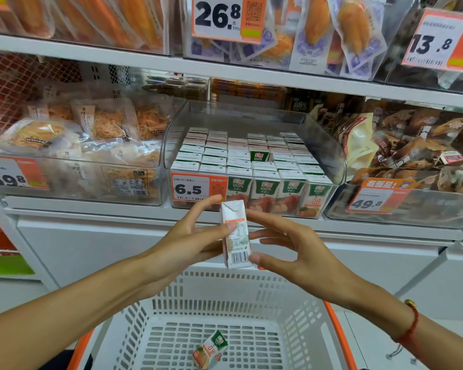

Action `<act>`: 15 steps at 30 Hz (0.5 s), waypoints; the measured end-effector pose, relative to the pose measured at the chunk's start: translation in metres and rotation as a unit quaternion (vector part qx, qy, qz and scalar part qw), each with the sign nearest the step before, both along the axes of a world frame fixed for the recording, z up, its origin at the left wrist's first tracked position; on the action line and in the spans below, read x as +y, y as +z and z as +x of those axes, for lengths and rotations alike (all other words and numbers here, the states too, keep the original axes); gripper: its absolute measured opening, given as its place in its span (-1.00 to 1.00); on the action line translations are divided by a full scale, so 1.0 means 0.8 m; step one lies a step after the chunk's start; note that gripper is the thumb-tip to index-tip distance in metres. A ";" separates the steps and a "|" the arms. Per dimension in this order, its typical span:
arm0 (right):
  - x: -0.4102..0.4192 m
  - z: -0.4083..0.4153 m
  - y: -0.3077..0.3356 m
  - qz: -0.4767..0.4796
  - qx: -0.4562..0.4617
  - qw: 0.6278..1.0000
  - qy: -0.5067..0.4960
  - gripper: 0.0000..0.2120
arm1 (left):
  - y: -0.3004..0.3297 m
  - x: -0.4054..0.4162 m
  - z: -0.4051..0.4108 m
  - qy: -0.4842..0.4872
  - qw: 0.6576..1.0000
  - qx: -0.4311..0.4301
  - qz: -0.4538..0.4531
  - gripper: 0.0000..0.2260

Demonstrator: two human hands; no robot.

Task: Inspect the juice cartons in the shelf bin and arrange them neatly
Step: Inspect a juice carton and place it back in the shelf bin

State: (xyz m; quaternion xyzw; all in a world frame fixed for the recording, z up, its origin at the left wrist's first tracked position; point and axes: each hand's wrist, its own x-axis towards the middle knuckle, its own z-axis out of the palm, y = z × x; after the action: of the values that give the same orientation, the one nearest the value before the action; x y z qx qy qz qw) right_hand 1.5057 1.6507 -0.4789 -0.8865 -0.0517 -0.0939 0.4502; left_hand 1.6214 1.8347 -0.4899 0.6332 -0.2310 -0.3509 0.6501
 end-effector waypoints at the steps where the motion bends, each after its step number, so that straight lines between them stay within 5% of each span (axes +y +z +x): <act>1: 0.000 0.001 0.002 0.011 0.012 1.000 -0.002 -0.42 | -0.002 -0.001 -0.001 -0.006 1.000 0.016 -0.001 -0.57; 7: -0.007 0.002 0.006 0.061 0.064 0.996 -0.021 -0.52 | -0.004 -0.005 -0.006 -0.022 0.992 0.124 0.027 -0.60; 15: 0.006 0.004 0.005 0.149 0.097 0.980 -0.087 -0.66 | -0.003 -0.003 -0.003 -0.056 0.973 0.168 0.146 -0.53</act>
State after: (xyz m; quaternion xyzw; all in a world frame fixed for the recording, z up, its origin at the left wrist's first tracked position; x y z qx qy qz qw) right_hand 1.5088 1.6554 -0.4752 -0.8154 0.0842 -0.0530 0.5702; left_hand 1.6187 1.8326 -0.4921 0.6392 -0.0996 -0.5181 0.5594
